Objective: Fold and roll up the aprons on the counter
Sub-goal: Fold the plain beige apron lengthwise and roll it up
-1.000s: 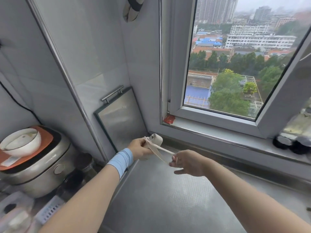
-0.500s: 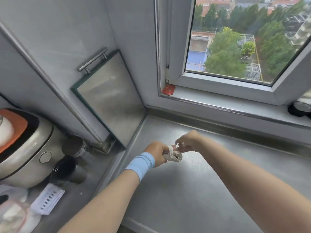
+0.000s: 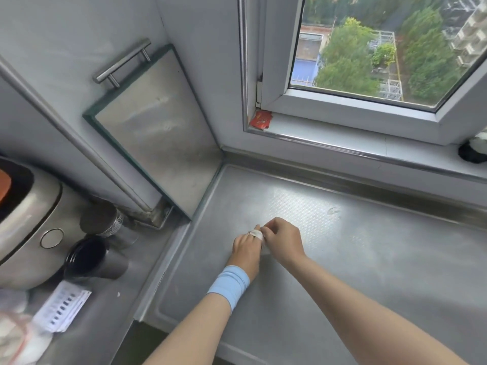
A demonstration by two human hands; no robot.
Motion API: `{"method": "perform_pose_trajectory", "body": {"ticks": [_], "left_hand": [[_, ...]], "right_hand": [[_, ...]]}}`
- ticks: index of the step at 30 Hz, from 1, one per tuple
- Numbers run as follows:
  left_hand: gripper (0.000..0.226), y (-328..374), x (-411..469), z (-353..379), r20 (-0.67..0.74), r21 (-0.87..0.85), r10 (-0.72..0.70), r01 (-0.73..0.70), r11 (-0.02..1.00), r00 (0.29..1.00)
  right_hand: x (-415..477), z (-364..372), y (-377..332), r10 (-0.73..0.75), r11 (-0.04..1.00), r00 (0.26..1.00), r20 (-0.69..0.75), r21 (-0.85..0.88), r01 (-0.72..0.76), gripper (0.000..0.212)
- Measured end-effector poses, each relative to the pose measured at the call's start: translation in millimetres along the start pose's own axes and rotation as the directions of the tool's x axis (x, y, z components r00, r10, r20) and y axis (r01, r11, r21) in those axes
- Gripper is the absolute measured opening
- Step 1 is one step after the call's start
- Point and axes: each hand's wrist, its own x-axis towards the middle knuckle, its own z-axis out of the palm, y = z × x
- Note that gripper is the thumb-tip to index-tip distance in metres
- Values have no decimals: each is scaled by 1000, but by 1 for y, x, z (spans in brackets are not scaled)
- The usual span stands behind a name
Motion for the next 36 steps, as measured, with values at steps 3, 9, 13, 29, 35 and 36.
{"method": "perform_pose_trajectory", "body": {"ticks": [3,9,13,29,35,36], "left_hand": [[56,1,-20,15,8,-130,-33,34,991,999],[51,-3,-37,28,-18,-254,-130,121,960,991],[44,1,-41,28,-110,-334,-225,177,926,968],[14,-9,-37,20,-150,-407,-240,162,899,959],[12,-1,-49,38,-221,-494,-298,157,855,929],[13,0,-50,41,-240,-496,-298,147,856,924]], "right_hand": [[-13,10,19,-102,994,995,17,-39,102,8],[-30,20,49,-265,961,964,9,-79,265,12],[-32,23,54,-301,947,953,14,-114,301,9],[-37,17,57,-267,962,961,68,-36,270,10],[-43,23,66,-408,902,901,149,-89,423,32],[-43,24,68,-422,889,891,170,-114,443,24]]}}
